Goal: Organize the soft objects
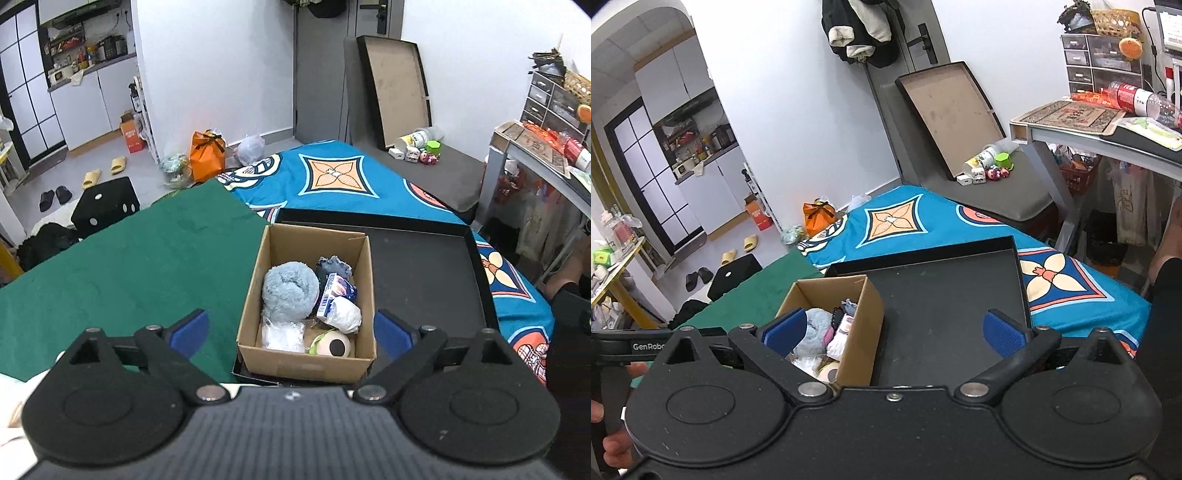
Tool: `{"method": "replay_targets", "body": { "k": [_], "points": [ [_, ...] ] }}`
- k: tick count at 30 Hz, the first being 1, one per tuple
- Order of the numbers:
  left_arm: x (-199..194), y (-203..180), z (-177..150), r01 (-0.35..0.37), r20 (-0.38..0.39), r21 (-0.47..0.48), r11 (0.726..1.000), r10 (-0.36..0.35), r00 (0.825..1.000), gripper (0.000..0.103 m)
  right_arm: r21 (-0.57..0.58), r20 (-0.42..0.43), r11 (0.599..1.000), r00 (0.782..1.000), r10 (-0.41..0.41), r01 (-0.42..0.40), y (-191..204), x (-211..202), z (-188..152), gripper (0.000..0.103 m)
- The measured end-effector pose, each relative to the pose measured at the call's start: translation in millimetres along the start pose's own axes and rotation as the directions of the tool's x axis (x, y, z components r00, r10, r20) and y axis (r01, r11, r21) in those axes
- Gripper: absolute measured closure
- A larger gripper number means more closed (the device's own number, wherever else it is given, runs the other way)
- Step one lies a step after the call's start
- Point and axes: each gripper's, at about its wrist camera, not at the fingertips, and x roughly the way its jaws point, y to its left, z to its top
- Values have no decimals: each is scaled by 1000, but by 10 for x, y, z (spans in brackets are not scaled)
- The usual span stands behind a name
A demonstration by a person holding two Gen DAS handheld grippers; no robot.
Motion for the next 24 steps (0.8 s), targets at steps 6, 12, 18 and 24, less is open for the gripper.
{"method": "replay_targets", "body": {
  "k": [6, 12, 18, 24],
  "points": [
    [-273, 1, -1, -2, 41, 3, 1000, 2, 999, 6, -16, 3, 1000, 1000, -3, 3, 78, -162, 34, 0],
    [-553, -23, -44, -24, 92, 17, 1000, 23, 996, 2, -32, 10, 999, 1000, 25, -24, 136, -315, 22, 0],
    [-791, -68, -127, -39, 124, 36, 999, 34, 992, 2, -59, 26, 998, 999, 22, -21, 202, -507, 4, 0],
    [-1000, -84, -191, -35, 160, 24, 999, 31, 987, 2, -93, 33, 995, 999, 21, -18, 271, -656, -12, 0]
  ]
}}
